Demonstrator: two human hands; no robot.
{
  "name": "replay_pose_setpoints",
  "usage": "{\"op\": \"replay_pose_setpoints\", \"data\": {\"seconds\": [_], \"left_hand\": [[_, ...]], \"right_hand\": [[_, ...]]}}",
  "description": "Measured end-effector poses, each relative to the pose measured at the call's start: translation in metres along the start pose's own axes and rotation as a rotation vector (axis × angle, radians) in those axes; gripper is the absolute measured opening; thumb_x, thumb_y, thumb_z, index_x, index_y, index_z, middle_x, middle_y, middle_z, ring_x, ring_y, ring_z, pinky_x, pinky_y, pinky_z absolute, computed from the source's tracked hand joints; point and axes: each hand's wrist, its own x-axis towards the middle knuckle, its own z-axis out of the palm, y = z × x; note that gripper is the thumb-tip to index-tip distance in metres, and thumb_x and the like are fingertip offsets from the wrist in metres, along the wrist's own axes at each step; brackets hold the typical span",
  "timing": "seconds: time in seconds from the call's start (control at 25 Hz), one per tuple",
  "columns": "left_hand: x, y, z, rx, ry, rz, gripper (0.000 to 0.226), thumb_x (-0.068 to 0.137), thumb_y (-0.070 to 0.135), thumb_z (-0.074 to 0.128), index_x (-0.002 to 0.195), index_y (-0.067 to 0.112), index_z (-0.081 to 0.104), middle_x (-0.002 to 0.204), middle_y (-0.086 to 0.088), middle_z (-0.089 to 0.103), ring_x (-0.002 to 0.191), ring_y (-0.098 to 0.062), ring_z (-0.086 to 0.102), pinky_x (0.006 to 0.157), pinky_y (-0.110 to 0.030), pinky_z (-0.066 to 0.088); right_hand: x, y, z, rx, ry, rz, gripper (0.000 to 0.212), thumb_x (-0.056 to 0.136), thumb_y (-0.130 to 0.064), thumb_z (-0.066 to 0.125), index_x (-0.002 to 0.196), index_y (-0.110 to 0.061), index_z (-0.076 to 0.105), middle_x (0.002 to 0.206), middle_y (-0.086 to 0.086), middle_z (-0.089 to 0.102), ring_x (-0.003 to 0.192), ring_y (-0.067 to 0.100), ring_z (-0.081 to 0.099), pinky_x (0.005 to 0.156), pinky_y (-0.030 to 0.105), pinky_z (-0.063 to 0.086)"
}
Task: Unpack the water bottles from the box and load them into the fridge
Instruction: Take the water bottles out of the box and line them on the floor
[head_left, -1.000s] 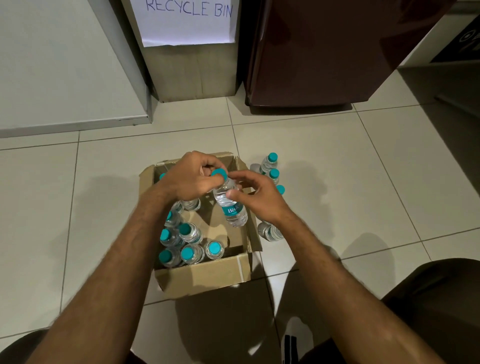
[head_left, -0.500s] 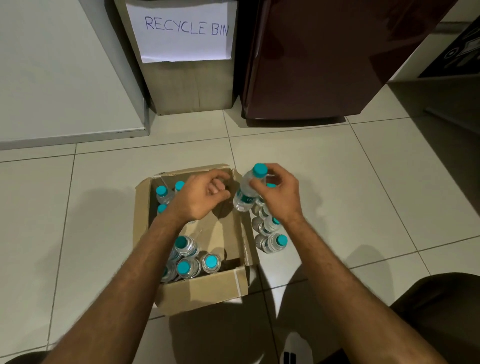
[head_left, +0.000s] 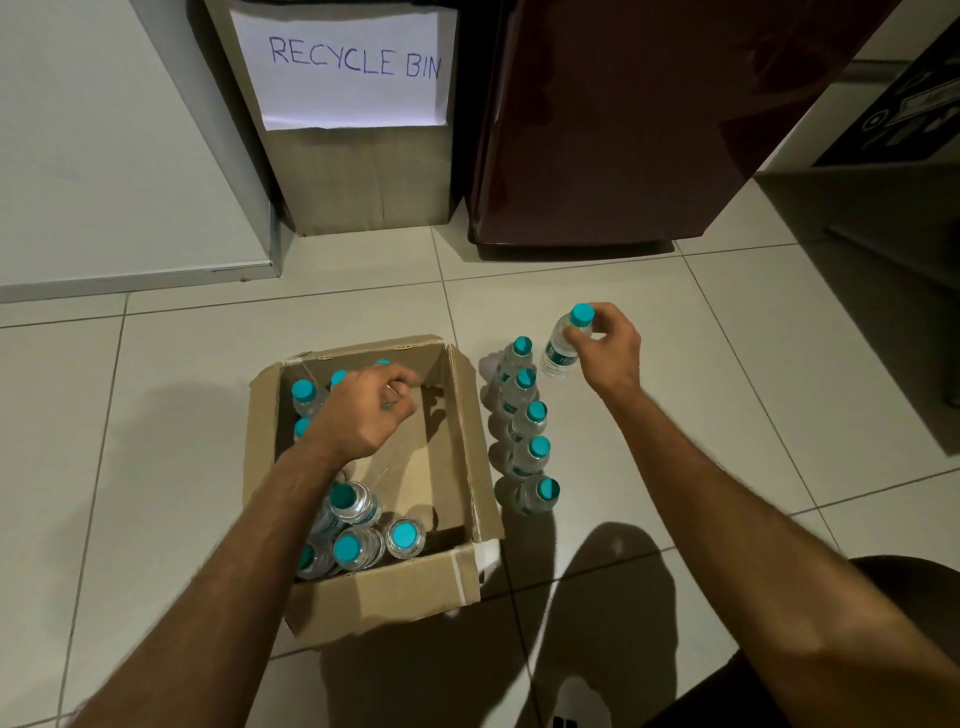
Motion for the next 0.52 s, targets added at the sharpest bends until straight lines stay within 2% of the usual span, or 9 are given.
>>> {"op": "replay_pose_setpoints", "data": {"seconds": [0.16,0.36,0.52], "left_hand": [[-0.005,-0.006,0.004,0.017,-0.031,0.002,0.034,0.093,0.022,0.066,0.126,0.014,0.063,0.11,0.0,0.066,0.101,-0.012,0.061,0.091,-0.041,0.055],[-0.011,-0.009,0.005,0.073,-0.036,-0.049,0.036,0.094,0.021,0.066,0.129,0.017,0.061,0.122,0.002,0.063,0.105,-0.009,0.058,0.094,-0.027,0.047],[-0.014,-0.018,0.003,0.108,-0.025,-0.129,0.036,0.092,0.02,0.068,0.128,0.02,0.061,0.122,0.002,0.065,0.103,-0.01,0.06,0.095,-0.028,0.048]], "right_hand": [[0.015,0.037,0.014,-0.085,-0.111,0.086,0.031,0.093,-0.012,0.068,0.121,-0.013,0.056,0.122,0.005,0.061,0.104,0.018,0.06,0.101,0.038,0.052],[0.031,0.054,0.027,-0.169,-0.192,0.102,0.029,0.094,-0.01,0.065,0.121,-0.011,0.055,0.123,0.009,0.06,0.101,0.018,0.057,0.093,0.032,0.051],[0.04,0.06,0.036,-0.205,-0.235,0.107,0.025,0.096,-0.012,0.063,0.12,-0.012,0.056,0.121,0.008,0.061,0.102,0.02,0.058,0.088,0.028,0.048]]}}
